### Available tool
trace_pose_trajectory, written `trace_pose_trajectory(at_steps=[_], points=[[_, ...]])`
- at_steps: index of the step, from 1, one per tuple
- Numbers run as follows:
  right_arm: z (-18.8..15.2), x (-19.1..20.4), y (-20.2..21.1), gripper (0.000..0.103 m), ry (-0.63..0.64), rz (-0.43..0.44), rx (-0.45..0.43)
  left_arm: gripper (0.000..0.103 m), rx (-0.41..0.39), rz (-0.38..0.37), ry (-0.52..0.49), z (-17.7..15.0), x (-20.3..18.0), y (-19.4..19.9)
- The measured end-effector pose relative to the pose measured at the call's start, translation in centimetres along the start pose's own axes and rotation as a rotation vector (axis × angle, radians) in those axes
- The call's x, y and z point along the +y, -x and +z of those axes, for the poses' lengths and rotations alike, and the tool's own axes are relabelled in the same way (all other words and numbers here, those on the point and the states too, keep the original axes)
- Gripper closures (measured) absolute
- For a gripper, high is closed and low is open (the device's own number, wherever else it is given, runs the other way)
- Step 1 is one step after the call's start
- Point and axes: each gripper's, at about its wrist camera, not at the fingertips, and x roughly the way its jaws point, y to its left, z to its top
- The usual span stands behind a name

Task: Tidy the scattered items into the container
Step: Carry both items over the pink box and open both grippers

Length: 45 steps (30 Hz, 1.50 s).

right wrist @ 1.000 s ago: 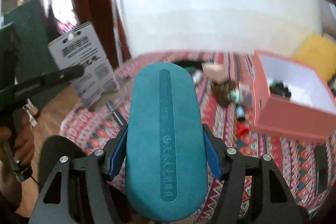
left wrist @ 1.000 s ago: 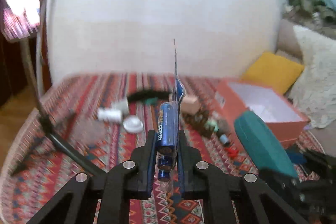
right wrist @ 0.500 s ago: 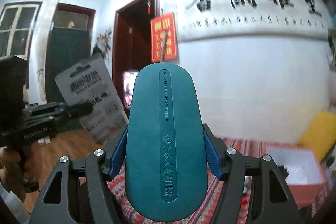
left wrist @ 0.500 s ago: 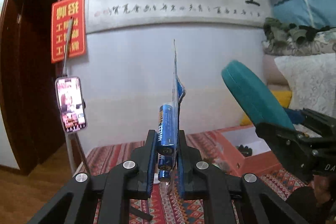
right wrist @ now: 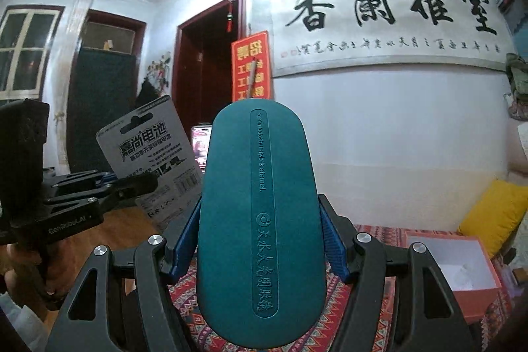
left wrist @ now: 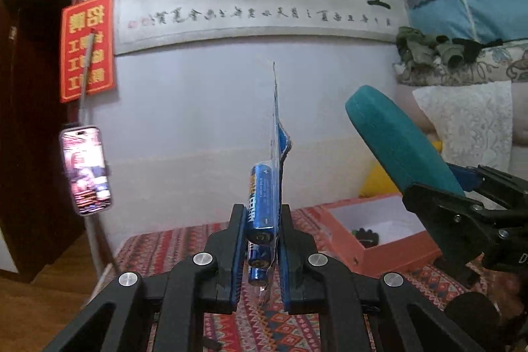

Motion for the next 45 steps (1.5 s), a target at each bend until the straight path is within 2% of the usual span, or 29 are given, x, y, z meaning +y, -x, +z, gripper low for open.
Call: trace_pose_trajectory(at_steps=[9,15,22,28,30,32,37,39,40,41,42,45], points=[[-2.0,-7.4,-0.1,0.034,-0.076,-0.202,0.083,0.091,0.081,-0.194,-0.010,0.3,-4.1,-10.0],[-3.4,-15.1,-0.4,0.034,-0.145,-0.357,0.139,0.091,0.133,-0.315,-0.019,0.7,-8.4,-18.0],[-4.3,-25.0,-2.5,0.034,-0.176,-0.483,0.184,0.091,0.192,-0.422,-0.014,0.8,-13.9,-28.5],[-6.4,-33.9,-5.9,0.034,-0.183,-0.565,0.240,0.091,0.264,-0.508,-0.010,-0.1,-19.5,-38.7],[-7.7,-37.9,-8.0,0.034,-0.197,-0.589,0.281,0.091,0.299,-0.525,-0.011,-1.0,-21.5,-42.4],[-8.6,-41.6,-10.4,0.034,-0.215,-0.609,0.320,0.091,0.343,-0.535,-0.013,-2.1,-23.4,-46.3],[-13.6,-50.2,-15.9,0.034,-0.283,-0.645,0.446,0.091,0.457,-0.526,0.000,-5.5,-26.1,-55.0],[-15.8,-52.4,-18.1,0.034,-0.258,-0.663,0.546,0.084,0.535,-0.560,0.035,-6.8,-26.6,-57.9],[-16.7,-53.4,-19.0,0.032,-0.263,-0.677,0.579,0.063,0.568,-0.573,0.055,-7.3,-26.6,-58.9],[-17.2,-53.8,-19.2,0.023,-0.262,-0.698,0.579,0.035,0.571,-0.569,0.066,-7.4,-26.4,-59.1],[-17.7,-54.1,-19.3,0.020,-0.259,-0.719,0.573,0.029,0.552,-0.556,0.070,-7.3,-26.1,-58.9],[-17.3,-53.8,-18.9,0.016,-0.255,-0.724,0.532,0.027,0.492,-0.502,0.041,-6.6,-25.1,-57.0]])
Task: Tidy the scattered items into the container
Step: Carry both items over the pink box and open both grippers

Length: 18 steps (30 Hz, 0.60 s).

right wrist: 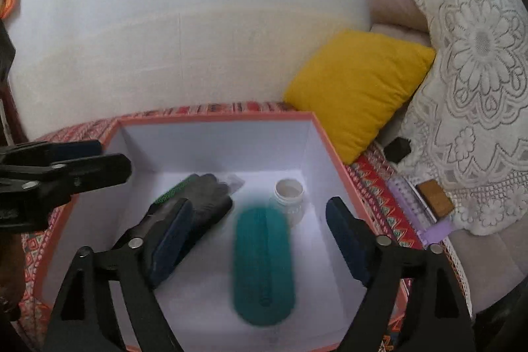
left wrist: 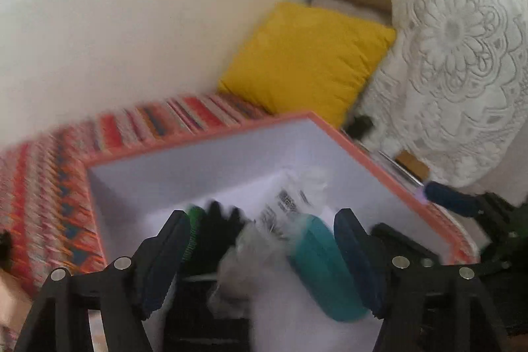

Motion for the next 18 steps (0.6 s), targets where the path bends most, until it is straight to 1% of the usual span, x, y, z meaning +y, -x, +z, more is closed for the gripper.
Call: trace_pose_trajectory(at_steps=[4,6,9,11,14,18], points=[[0.7,0.7,2.5,0.015,-0.014,0.046,-0.015,0.027,-0.006,0.029,0.023,0.0,0.3,3.9],[1.3,2.6,6.0,0.015,0.000,0.061,-0.036,0.027,-0.019,0.069,0.034,-0.3,0.8,6.7],[1.7,5.1,10.9,0.011,0.024,0.100,-0.085,0.027,-0.042,0.120,0.064,-1.5,1.8,11.9],[1.6,6.9,14.0,0.007,0.039,0.131,-0.121,0.025,-0.055,0.159,0.086,-2.9,2.8,15.4],[1.1,10.6,18.5,0.004,0.063,0.183,-0.164,0.023,-0.069,0.219,0.123,-5.5,4.6,20.3],[-0.6,16.2,22.1,0.003,0.103,0.257,-0.163,0.020,-0.082,0.313,0.191,-9.6,8.1,25.9]])
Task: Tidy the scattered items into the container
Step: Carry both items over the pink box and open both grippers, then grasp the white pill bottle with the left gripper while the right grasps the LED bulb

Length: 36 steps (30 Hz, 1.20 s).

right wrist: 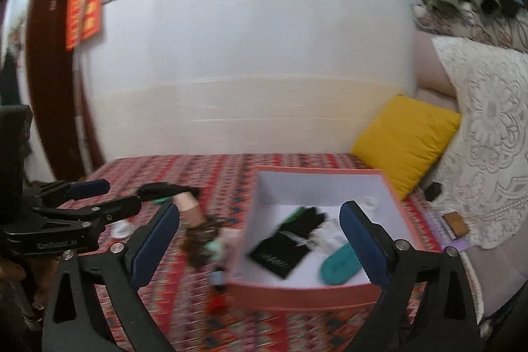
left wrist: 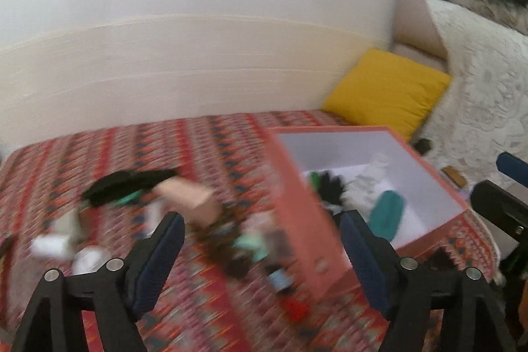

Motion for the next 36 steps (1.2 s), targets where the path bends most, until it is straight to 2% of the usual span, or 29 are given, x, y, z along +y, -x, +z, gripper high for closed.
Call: trace_pose_trajectory(at_steps=[4,8,11,15,22,26,28,33,36], points=[[-1.5,6.1,-0.5,0.003,0.021,0.088,0.054,0.018,0.023,0.135,0.077,-3.6,6.6,1.9],[-3.3,11.4,-3.2,0.003,0.010,0.142,0.123,0.018,0.097,0.211,0.198,-7.5,13.4,0.4],[-4.7,14.3,-7.4,0.003,-0.004,0.168,0.201,0.018,0.139,0.279,0.284,-9.6,18.2,-1.7],[-6.1,17.3,-14.5,0.003,-0.022,0.185,0.295,0.018,0.170,0.325,0.337,-9.6,22.4,-5.5],[-7.8,19.7,-26.8,0.003,-0.021,0.138,0.443,0.018,0.251,0.329,0.327,-7.5,26.1,-14.1],[-8.5,19.9,-32.1,0.003,0.002,0.131,0.493,0.018,0.336,0.340,0.272,-7.2,28.1,-18.7],[-8.9,20.0,-34.4,0.003,0.013,0.122,0.511,0.017,0.362,0.352,0.262,-7.6,29.2,-20.2],[-9.4,20.0,-39.5,0.003,-0.007,0.115,0.539,0.015,0.348,0.383,0.207,-7.4,29.6,-21.9],[-9.4,20.3,-41.9,0.004,-0.025,0.114,0.549,0.015,0.366,0.363,0.193,-7.6,29.5,-23.1]])
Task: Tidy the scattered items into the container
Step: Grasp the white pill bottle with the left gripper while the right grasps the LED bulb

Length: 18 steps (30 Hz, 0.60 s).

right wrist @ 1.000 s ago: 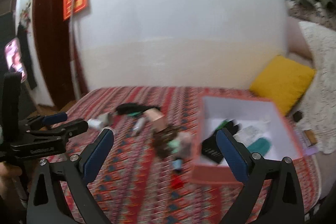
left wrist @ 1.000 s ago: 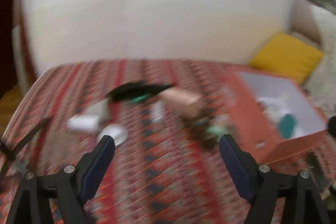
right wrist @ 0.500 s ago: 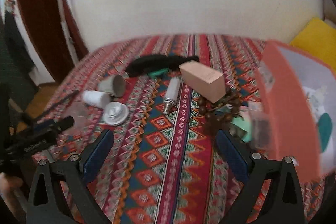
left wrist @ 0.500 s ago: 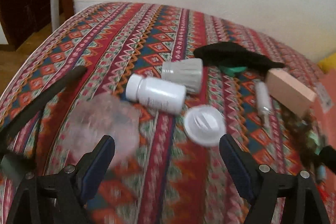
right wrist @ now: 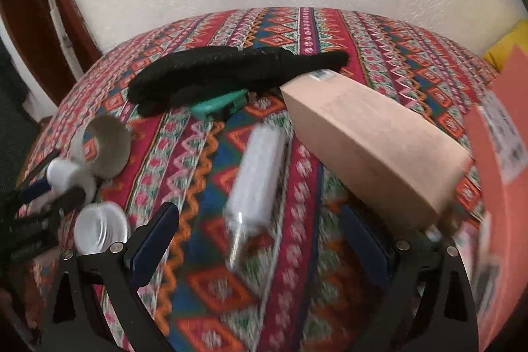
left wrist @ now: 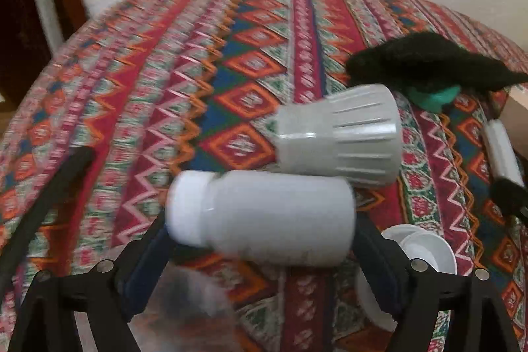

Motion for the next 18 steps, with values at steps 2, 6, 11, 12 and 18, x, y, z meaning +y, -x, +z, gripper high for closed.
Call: trace_pose_trajectory(at_steps=[2,6,11,12,18], points=[[0.5,0.1,-1.0,0.012,-0.007,-0.003,0.016,0.015,-0.013,0.003,0.008,0.0,0.1,-0.3],[0.7,0.6,-1.4,0.073,0.049,-0.084,-0.024,0.018,-0.046,-0.023,0.046,-0.2,0.8,-0.3],[0.0,-0.8,0.2,0.074,-0.001,-0.017,-0.012,0.018,-0.073,-0.029,0.094,-1.2,1.9,2.3],[-0.4,-1.0,0.7,0.074,-0.012,0.005,-0.008,0.018,-0.080,-0.028,0.100,-1.4,1.8,3.3],[-2.7,-1.4,4.7,0.074,-0.032,0.078,-0.031,0.018,-0.128,-0.044,0.102,-3.5,1.2,8.3]])
